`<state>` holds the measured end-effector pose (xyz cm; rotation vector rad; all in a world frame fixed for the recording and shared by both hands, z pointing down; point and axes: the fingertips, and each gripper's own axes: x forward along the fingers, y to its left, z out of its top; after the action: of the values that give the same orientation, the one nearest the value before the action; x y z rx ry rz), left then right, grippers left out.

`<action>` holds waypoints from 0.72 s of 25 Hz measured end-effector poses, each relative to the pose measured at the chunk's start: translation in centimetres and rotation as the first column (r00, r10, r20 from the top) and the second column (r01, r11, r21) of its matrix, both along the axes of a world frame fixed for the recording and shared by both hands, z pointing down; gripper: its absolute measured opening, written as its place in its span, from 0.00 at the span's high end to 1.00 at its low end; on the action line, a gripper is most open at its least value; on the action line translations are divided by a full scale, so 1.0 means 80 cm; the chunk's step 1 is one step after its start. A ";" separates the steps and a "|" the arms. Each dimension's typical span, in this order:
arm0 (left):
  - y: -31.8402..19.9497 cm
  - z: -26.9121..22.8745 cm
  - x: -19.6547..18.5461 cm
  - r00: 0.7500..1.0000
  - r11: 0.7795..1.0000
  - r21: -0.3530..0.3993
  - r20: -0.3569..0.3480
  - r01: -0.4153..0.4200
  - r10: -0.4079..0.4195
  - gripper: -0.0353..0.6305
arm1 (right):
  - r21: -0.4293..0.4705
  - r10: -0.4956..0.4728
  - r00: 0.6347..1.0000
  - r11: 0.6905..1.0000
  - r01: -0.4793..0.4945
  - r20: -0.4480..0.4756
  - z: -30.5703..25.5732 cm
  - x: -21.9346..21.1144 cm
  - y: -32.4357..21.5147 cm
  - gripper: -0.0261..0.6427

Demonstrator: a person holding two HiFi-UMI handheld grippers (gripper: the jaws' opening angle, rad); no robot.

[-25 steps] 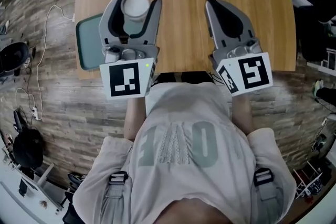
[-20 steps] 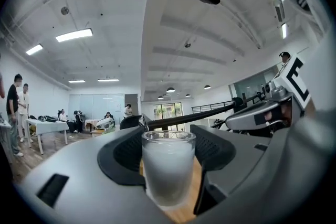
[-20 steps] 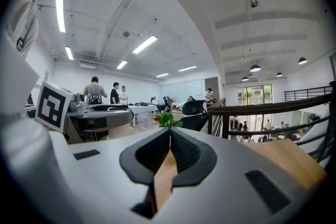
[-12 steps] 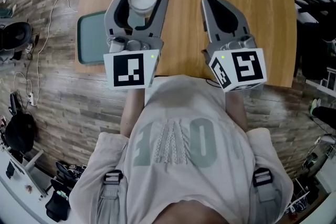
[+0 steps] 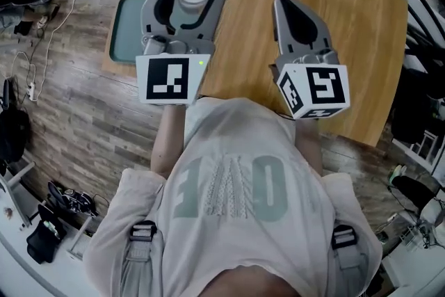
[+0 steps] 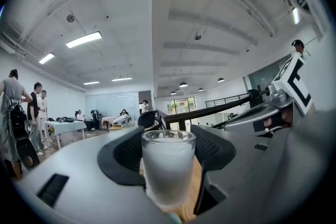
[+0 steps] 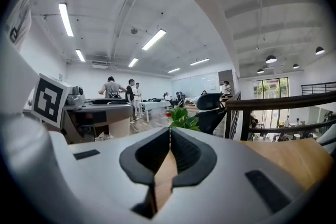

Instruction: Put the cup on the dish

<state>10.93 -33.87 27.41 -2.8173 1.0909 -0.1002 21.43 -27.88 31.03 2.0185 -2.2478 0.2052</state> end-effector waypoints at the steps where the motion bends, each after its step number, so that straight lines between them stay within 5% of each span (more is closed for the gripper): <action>1: -0.005 0.004 -0.005 1.000 1.000 0.001 0.004 0.009 -0.009 0.53 | -0.003 -0.006 1.000 1.000 0.006 -0.001 0.004 -0.002 -0.005 0.93; 12: -0.087 0.058 -0.076 0.988 0.989 -0.014 0.040 0.147 -0.146 0.53 | -0.114 0.009 1.000 0.993 -0.009 -0.005 0.048 0.001 -0.033 0.93; 18: -0.149 0.114 -0.140 0.952 0.947 -0.100 0.047 0.306 -0.303 0.53 | -0.161 0.024 1.000 0.987 -0.025 -0.007 0.067 0.009 -0.035 0.93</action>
<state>-0.28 -45.76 36.52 -2.7004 1.5491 -0.2344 22.15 -30.71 36.43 1.9615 -2.1289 0.3700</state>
